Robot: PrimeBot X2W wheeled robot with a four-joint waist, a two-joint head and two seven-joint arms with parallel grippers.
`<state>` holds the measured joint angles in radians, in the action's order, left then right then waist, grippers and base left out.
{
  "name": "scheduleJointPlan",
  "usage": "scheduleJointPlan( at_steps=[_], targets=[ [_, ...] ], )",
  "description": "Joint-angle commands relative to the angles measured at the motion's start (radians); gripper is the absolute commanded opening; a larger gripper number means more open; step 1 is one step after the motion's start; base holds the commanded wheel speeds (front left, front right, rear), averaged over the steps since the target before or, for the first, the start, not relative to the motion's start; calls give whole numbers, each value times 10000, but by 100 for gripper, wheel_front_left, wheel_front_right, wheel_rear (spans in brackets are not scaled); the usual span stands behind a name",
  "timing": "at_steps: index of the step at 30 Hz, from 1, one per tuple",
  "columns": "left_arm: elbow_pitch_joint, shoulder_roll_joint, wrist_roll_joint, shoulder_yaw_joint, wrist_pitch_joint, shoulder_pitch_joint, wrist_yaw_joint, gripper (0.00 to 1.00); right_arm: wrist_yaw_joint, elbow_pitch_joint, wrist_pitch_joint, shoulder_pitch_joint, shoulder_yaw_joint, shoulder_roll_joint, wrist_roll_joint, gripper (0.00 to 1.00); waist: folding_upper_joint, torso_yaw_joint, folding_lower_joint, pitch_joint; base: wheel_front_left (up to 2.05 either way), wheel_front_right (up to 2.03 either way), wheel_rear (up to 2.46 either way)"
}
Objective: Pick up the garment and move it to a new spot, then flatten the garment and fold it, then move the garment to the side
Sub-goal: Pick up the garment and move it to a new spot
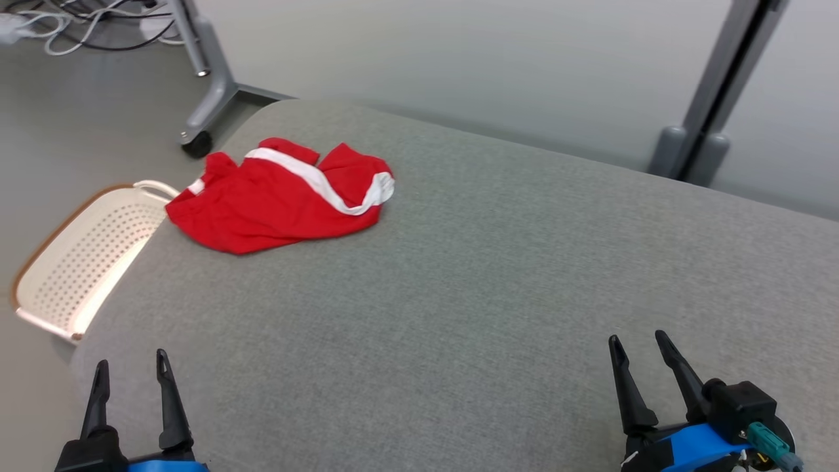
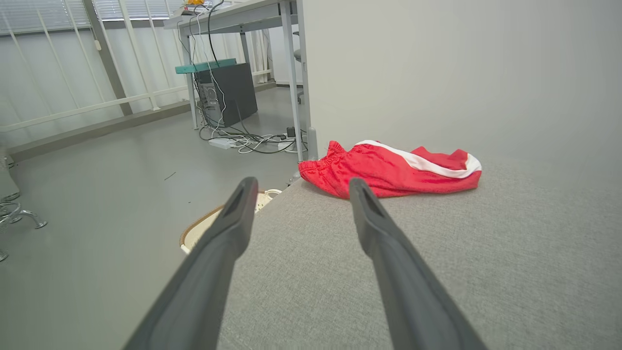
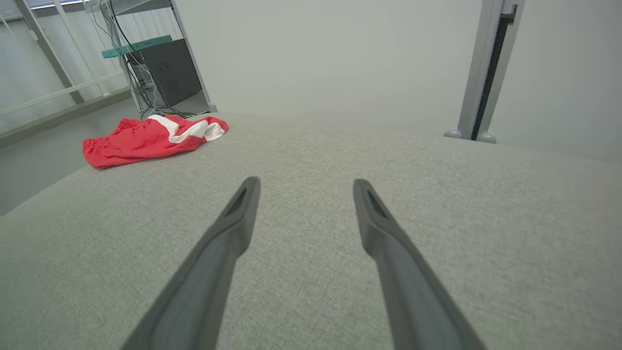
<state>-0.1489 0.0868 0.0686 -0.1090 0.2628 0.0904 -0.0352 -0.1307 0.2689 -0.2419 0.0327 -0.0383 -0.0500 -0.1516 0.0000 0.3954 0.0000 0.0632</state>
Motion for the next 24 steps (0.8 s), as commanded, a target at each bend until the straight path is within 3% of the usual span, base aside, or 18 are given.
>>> scheduleJointPlan(
  at_steps=[1,11,19,24],
  targets=[
    [69,4,-1,1,28,18,-39,100,-2,-64,16,7,17,-14,73,100,0,281,0,166,0,0,0],
    [163,-47,118,-230,28,206,-121,100,-2,-221,92,12,-69,-16,156,100,0,685,0,329,0,0,0],
    [152,-80,244,-284,27,-204,-119,100,-2,-415,163,154,-81,-165,222,100,0,354,0,574,0,0,0],
    [-25,319,280,-384,27,-1355,84,100,-2,-755,278,478,48,-362,304,100,0,-19,0,1016,0,0,0]
  ],
)
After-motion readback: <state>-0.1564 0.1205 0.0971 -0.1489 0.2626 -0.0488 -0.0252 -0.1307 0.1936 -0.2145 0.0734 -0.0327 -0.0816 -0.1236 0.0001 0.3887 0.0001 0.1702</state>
